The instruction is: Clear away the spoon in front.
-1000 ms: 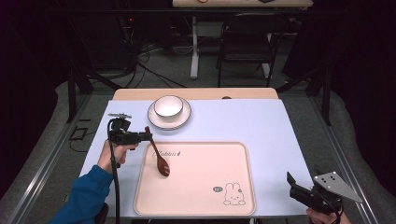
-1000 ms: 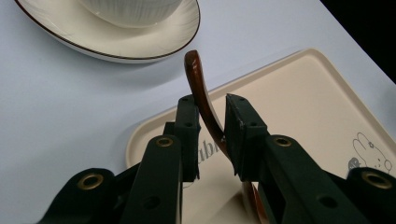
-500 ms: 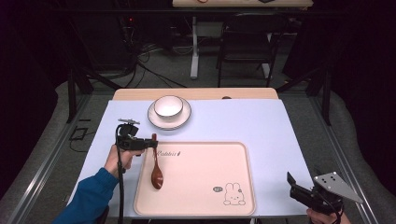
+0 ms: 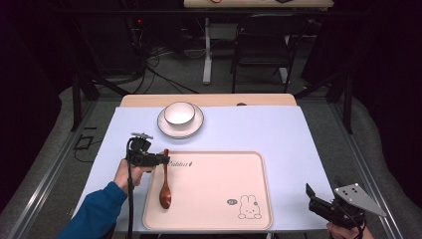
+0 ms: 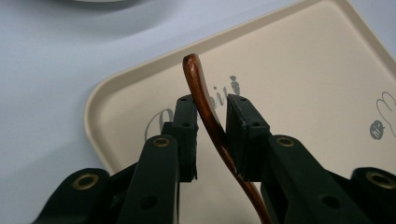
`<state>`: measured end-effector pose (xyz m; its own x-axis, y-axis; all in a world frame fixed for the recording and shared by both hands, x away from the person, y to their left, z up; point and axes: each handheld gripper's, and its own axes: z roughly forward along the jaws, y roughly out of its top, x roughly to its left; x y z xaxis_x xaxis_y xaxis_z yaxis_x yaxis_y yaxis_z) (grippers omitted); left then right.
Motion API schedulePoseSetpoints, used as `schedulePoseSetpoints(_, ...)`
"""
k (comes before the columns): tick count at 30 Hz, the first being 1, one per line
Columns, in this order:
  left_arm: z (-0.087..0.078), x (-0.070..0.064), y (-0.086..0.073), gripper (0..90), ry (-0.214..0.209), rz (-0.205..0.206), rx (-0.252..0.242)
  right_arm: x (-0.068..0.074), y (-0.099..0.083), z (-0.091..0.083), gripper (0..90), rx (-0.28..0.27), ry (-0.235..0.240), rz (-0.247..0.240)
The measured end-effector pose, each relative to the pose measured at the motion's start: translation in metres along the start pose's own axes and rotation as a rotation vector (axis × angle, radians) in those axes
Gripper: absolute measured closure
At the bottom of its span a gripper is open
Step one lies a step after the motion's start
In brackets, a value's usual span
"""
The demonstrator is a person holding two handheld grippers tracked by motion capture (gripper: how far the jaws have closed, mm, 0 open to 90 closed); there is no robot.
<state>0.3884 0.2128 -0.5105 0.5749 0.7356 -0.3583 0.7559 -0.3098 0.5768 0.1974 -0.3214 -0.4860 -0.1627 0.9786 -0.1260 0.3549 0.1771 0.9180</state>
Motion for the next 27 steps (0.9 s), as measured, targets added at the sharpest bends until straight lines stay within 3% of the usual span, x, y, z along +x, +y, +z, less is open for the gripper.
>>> schedulePoseSetpoints(27,0.011,-0.016,-0.009,66.0,0.135,0.098,0.079,0.000,0.000,0.000,14.2,0.002,-0.002,-0.003)
